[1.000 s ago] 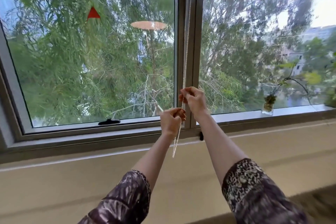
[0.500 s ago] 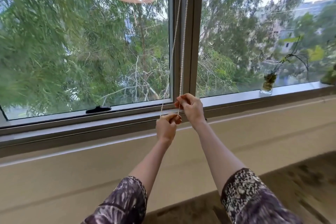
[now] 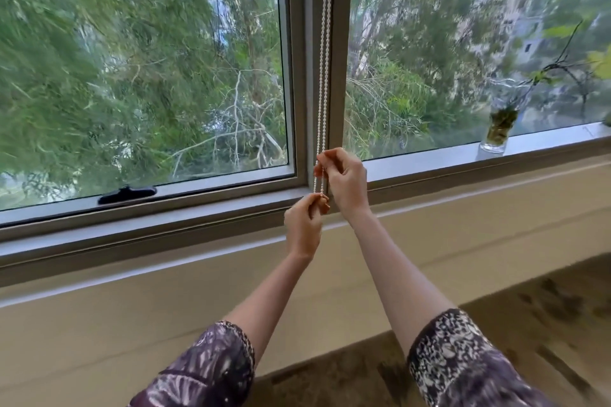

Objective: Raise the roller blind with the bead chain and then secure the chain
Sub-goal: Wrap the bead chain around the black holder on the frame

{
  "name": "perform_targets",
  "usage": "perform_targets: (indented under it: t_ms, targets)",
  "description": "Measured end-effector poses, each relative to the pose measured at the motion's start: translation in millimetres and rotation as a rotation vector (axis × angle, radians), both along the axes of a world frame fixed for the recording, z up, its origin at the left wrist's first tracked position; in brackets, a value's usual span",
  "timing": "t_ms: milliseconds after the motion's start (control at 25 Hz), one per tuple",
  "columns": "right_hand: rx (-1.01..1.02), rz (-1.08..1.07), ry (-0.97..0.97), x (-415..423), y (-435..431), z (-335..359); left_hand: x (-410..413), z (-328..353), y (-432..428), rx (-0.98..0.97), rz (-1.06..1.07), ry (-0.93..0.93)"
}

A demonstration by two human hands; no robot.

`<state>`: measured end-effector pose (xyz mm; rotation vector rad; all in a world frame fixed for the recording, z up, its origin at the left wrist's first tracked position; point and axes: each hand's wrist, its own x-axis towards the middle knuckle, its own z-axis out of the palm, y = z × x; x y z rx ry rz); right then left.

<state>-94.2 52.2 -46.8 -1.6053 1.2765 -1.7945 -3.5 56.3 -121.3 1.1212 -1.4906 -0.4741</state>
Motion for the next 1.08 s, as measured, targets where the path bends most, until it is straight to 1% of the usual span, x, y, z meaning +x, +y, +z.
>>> perform_targets:
  t_ms: [80, 240, 440, 560, 640, 720, 840, 960, 1080]
  targets:
    - [-0.022, 0.023, 0.016, -15, -18, -2, -13, -19, -16, -0.002, 0.015, 0.011]
    - [-0.03, 0.1, 0.006, -48, -56, -7, -33, -60, -42, 0.097, 0.044, 0.083]
    - [-0.02, 0.164, 0.091, -81, -90, -32, -51, -81, -74, 0.191, 0.106, 0.157]
    - [0.018, 0.107, 0.045, -104, -109, -57, -59, -86, -91, 0.226, 0.101, 0.181]
    - [0.079, 0.033, 0.0, -124, -120, -77, -63, -92, -99, 0.232, 0.111, 0.173]
    - [0.16, -0.038, 0.015, -145, -131, -99, -66, -99, -106, 0.25, 0.134, 0.182]
    - [0.333, -0.086, 0.139, -170, -146, -138, -69, -109, -113, 0.279, 0.172, 0.223]
    - [0.455, -0.071, 0.384, -179, -160, -174, -73, -111, -115, 0.277, 0.195, 0.231]
    - [0.518, -0.023, 0.639, -179, -174, -194, -75, -110, -115, 0.276, 0.185, 0.238]
